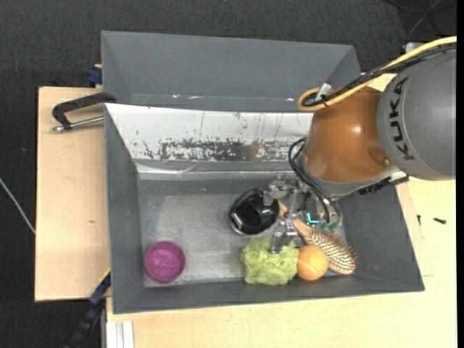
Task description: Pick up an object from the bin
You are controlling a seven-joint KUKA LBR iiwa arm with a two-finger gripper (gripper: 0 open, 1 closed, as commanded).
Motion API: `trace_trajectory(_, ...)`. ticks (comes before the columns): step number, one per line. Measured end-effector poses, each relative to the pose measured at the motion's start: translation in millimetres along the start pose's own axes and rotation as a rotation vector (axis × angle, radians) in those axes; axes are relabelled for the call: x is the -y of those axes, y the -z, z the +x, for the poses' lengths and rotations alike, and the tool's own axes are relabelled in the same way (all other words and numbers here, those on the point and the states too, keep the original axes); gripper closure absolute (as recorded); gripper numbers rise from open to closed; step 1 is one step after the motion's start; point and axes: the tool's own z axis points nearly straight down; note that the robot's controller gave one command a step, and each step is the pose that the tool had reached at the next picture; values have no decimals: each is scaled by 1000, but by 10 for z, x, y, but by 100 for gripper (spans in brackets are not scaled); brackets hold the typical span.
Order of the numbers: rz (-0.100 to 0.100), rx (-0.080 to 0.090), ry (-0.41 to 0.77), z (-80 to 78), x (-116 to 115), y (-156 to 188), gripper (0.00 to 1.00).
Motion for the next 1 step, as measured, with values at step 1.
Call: trace_trajectory(1, 1, -4, 0, 11, 2, 0, 100)
